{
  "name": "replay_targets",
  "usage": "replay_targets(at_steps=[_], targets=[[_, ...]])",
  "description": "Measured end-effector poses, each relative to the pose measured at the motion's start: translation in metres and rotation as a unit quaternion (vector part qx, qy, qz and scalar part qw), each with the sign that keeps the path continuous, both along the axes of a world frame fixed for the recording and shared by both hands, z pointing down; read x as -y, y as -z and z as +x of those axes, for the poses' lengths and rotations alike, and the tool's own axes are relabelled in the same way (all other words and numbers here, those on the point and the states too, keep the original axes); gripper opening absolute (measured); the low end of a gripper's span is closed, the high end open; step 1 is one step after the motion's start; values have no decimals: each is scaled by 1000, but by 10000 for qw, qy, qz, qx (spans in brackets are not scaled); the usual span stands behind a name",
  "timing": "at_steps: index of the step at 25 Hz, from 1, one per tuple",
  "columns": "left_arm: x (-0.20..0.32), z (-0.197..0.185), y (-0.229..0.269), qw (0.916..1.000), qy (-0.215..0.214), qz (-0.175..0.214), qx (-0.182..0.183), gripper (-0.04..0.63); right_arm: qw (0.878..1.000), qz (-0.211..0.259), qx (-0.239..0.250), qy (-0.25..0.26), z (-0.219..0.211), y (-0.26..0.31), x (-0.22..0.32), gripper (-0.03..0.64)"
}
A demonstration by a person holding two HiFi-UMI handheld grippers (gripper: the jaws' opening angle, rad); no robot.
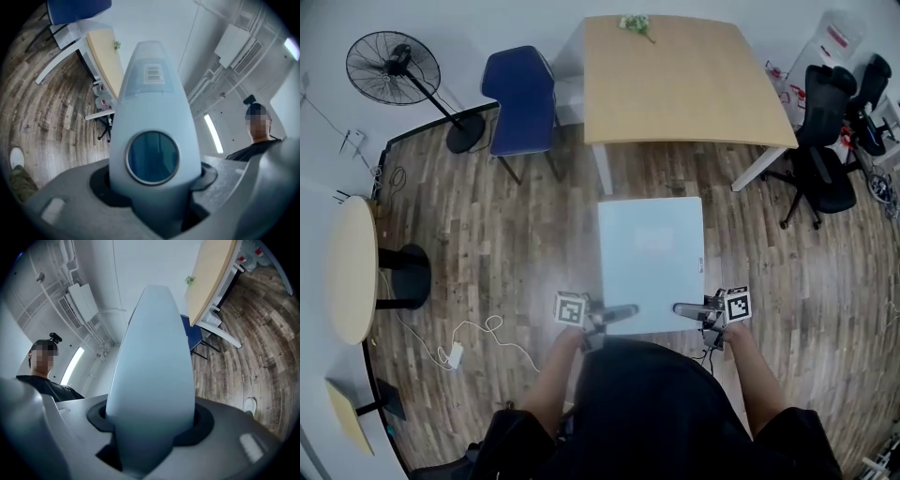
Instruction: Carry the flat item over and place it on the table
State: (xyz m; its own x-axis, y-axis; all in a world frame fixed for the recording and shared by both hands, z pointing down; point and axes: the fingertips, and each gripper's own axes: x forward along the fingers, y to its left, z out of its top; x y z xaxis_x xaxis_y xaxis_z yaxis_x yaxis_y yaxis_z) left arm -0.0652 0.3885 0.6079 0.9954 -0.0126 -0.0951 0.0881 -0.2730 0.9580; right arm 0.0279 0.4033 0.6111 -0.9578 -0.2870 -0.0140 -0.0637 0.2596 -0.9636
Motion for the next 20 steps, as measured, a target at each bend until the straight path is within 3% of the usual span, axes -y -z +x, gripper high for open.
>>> replay_targets(at_steps=[4, 12, 20], targets=[[58, -12, 6, 9998, -76, 159, 1, 307, 9997, 61, -111, -214, -11, 7, 59, 304], [159, -40, 16, 9999, -128, -30, 32, 310, 9989, -67, -181, -421, -40, 14, 158, 308], [227, -49, 13, 9997, -231, -54, 95, 314, 9970, -202, -247, -704, -48, 10, 223, 311]])
